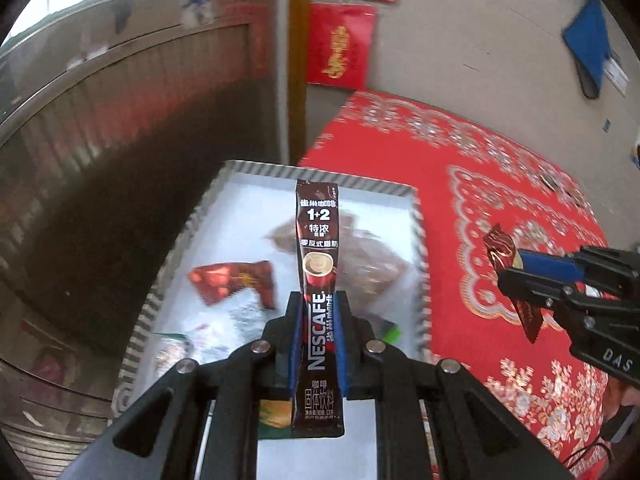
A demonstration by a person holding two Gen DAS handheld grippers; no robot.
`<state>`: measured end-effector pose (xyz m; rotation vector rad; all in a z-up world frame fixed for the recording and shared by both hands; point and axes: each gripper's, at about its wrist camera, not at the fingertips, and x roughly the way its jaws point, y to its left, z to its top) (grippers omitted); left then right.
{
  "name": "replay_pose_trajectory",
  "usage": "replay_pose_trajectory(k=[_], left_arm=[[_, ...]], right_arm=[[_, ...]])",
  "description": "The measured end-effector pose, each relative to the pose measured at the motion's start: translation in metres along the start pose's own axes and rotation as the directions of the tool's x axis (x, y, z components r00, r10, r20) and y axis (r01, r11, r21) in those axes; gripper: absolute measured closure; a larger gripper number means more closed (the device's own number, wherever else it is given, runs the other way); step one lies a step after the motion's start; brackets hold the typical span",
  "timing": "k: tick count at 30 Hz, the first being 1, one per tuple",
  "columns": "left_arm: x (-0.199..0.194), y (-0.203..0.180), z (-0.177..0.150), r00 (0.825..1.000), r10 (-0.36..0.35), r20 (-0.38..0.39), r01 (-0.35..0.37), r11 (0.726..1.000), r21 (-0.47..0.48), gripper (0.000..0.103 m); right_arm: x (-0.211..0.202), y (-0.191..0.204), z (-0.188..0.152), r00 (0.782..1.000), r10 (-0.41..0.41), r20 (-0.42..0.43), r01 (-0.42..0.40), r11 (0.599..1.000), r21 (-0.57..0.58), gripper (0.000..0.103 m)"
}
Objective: Organize snacks
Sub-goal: 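Carry the coffee stick and chocolate bar over the white tray with both grippers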
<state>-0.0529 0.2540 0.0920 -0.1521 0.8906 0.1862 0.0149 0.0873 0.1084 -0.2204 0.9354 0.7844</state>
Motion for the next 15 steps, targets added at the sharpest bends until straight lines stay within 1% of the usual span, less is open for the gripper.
replay_pose_trajectory(k=[7, 15], left_arm=[[0.016, 0.036, 0.003, 0.999, 0.034, -0.028, -0.036, 0.998, -0.055, 0.087], [0.041, 0.052, 0.005, 0.997, 0.044, -0.069, -0.051, 0.994, -0.096, 0.087]], right_arm=[[0.031, 0.025, 0.021, 0.999, 0.048, -0.015, -0.048, 0.999, -0.025, 0.079], [0.05, 0.059, 0.038, 0.993, 0.111, -0.035, -0.113, 0.991, -0.066, 0.079]])
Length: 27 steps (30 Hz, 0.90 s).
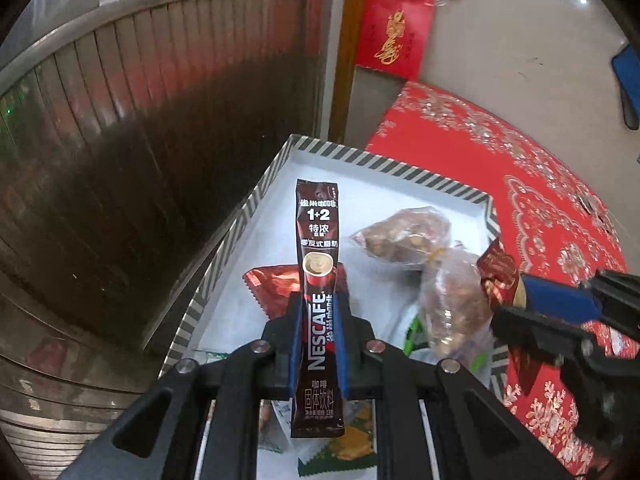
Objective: Organize snacks
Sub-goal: 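Carry the coffee stick and chocolate bar over the white tray with both grippers, then open both grippers to drop the coffee stick and chocolate bar into the tray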
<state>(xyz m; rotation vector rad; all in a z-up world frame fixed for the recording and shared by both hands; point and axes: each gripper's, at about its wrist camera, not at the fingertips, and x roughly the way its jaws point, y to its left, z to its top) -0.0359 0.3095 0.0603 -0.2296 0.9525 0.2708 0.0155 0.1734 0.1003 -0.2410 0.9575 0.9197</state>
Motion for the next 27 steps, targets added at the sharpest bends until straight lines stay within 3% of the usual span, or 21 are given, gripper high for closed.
replay_pose_trajectory(k=[12, 18, 19, 23, 27], left_arm=[[0.007, 0.001, -0.002, 1.0, 0.027, 0.006, -0.027, 1.0, 0.002, 0.086], [0.007, 0.002, -0.004, 0.998, 0.053, 0.015, -0.053, 0.999, -0.009, 0.075], [0.008, 0.003, -0.004, 0.998, 0.063, 0.014, -0.063, 0.998, -0.014, 0.072], [0.008, 0.007, -0.006, 0.996, 0.084, 0.019, -0.083, 0.996, -0.031, 0.043], [0.0, 0.008, -0.007, 0.995, 0.095, 0.036, -0.093, 0.995, -0.042, 0.03]], right_arm=[[0.033, 0.019, -0.007, 0.997, 0.031, -0.073, -0.032, 0.999, -0.009, 0.079], [0.036, 0.018, -0.013, 0.997, 0.045, -0.062, -0.044, 0.999, 0.005, 0.079], [0.036, 0.017, -0.014, 0.996, 0.058, -0.064, -0.057, 0.998, 0.013, 0.079], [0.033, 0.014, -0.017, 0.995, 0.08, -0.055, -0.077, 0.996, 0.044, 0.077], [0.028, 0.009, -0.021, 0.993, 0.113, -0.03, -0.111, 0.991, 0.078, 0.076]])
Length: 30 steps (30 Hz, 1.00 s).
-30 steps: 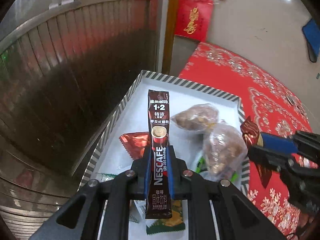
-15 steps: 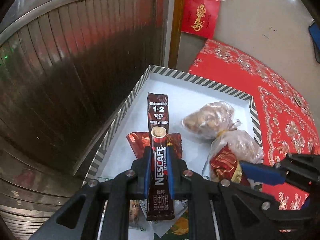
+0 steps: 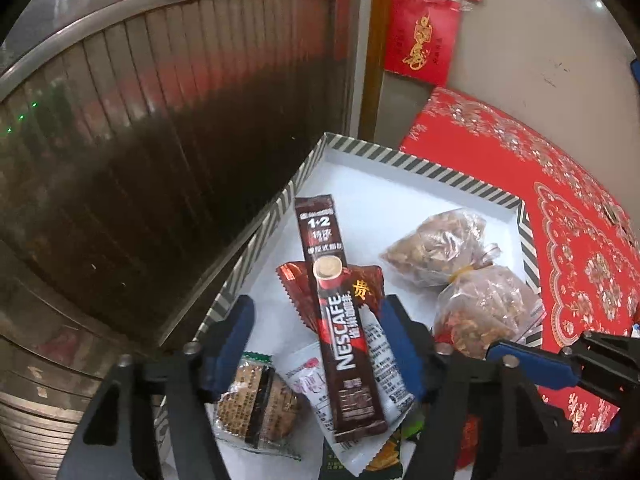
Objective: Organize snacks
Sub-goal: 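Open both grippers to drop the coffee stick and chocolate bar into the tray, then move both tools back over the remaining candies on the tablecloth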
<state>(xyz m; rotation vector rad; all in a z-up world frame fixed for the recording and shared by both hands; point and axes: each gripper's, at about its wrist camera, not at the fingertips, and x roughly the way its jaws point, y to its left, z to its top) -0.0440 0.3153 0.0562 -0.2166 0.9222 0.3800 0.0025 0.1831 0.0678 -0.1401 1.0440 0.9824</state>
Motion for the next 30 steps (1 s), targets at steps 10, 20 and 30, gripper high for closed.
replay_pose_trajectory(k=[10, 20, 30], left_arm=[[-0.042, -0.011, 0.004, 0.996, -0.014, 0.09, 0.014, 1.0, -0.001, 0.022], [-0.054, -0.094, -0.004, 0.988, -0.142, 0.061, 0.133, 0.981, 0.141, 0.021], [-0.059, -0.189, -0.028, 0.973, -0.232, -0.015, 0.227, 0.935, 0.274, 0.021]], right_arm=[[-0.033, -0.008, -0.012, 0.996, -0.019, 0.086, 0.016, 0.999, 0.041, 0.061], [-0.08, -0.061, -0.052, 0.985, -0.14, 0.101, 0.123, 0.98, 0.155, 0.061], [-0.14, -0.122, -0.111, 0.951, -0.293, 0.1, 0.253, 0.922, 0.293, 0.061]])
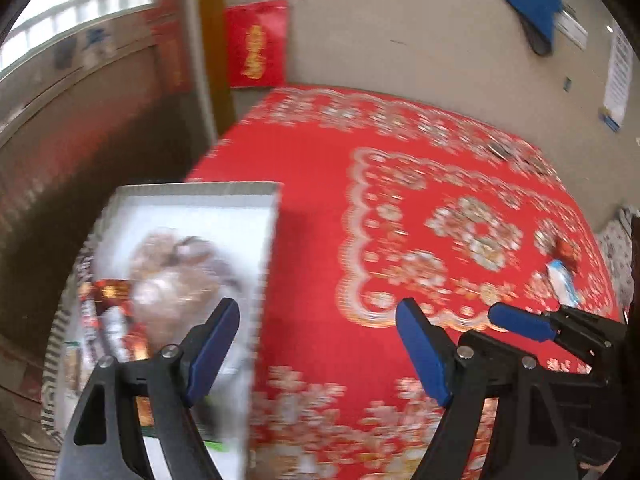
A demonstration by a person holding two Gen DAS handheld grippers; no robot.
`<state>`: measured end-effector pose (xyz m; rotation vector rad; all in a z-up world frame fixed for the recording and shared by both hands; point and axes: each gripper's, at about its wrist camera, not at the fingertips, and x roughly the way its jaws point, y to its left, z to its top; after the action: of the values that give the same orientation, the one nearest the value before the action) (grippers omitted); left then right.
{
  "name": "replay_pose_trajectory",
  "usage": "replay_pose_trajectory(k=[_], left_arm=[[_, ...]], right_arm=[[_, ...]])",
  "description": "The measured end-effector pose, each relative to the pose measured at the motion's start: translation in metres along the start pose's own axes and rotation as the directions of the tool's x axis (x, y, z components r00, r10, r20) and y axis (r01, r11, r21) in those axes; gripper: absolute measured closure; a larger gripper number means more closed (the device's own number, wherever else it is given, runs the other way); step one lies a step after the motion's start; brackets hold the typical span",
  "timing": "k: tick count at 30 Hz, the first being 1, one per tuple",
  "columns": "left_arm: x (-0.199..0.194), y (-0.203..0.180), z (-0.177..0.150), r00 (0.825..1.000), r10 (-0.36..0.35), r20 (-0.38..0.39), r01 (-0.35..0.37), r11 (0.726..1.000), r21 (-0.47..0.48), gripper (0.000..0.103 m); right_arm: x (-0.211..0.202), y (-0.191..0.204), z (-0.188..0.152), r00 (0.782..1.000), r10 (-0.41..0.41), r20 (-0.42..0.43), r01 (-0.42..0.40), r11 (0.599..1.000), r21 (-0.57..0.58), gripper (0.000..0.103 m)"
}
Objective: Organize snacks
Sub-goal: 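Move both tools back over the remaining candies on the tablecloth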
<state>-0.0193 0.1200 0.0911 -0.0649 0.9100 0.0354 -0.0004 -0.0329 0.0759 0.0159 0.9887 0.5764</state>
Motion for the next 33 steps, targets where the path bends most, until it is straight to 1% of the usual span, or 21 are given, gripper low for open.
replay_pose_trajectory(k=[2, 5, 10, 14, 16, 21, 23, 25, 30, 33], left_arm=[[0.003, -0.02, -0.002, 1.0, -0.026, -0.014, 0.027, 0.999, 0.026, 0.021], [0.01, -0.05, -0.004, 0.997, -0.066, -0.045, 0.068, 0.996, 0.057, 0.021], [0.025, -0.102, -0.002, 0.985, -0.138, -0.108, 0.148, 0.985, 0.086, 0.021], [0.038, -0.145, 0.0, 0.972, -0.186, -0.145, 0.2, 0.976, 0.091, 0.021], [0.045, -0.169, 0.002, 0.965, -0.2, -0.167, 0.219, 0.97, 0.103, 0.021], [0.062, -0.228, 0.004, 0.944, -0.232, -0.233, 0.267, 0.954, 0.134, 0.021], [0.07, -0.247, 0.005, 0.931, -0.251, -0.263, 0.292, 0.948, 0.129, 0.021], [0.079, -0.264, 0.006, 0.924, -0.254, -0.285, 0.299, 0.946, 0.127, 0.021], [0.098, -0.288, 0.012, 0.906, -0.274, -0.324, 0.316, 0.945, 0.084, 0.021], [0.104, -0.296, 0.012, 0.906, -0.268, -0.328, 0.31, 0.947, 0.081, 0.02]], right_arm=[[-0.011, -0.02, -0.007, 1.0, -0.027, 0.003, 0.027, 0.999, 0.031, 0.061], [-0.029, -0.053, -0.016, 0.996, -0.089, -0.003, 0.089, 0.994, 0.068, 0.061], [-0.061, -0.106, -0.029, 0.982, -0.191, -0.012, 0.191, 0.972, 0.136, 0.061], [-0.095, -0.16, -0.039, 0.959, -0.282, -0.02, 0.279, 0.933, 0.226, 0.061], [-0.108, -0.18, -0.045, 0.95, -0.312, -0.024, 0.307, 0.914, 0.266, 0.061], [-0.134, -0.223, -0.057, 0.935, -0.354, -0.03, 0.342, 0.871, 0.352, 0.061], [-0.14, -0.234, -0.062, 0.933, -0.359, -0.032, 0.345, 0.862, 0.371, 0.061], [-0.142, -0.242, -0.066, 0.93, -0.365, -0.035, 0.35, 0.854, 0.386, 0.061], [-0.141, -0.258, -0.068, 0.927, -0.371, -0.051, 0.359, 0.841, 0.404, 0.061], [-0.138, -0.265, -0.066, 0.927, -0.37, -0.059, 0.361, 0.841, 0.404, 0.061]])
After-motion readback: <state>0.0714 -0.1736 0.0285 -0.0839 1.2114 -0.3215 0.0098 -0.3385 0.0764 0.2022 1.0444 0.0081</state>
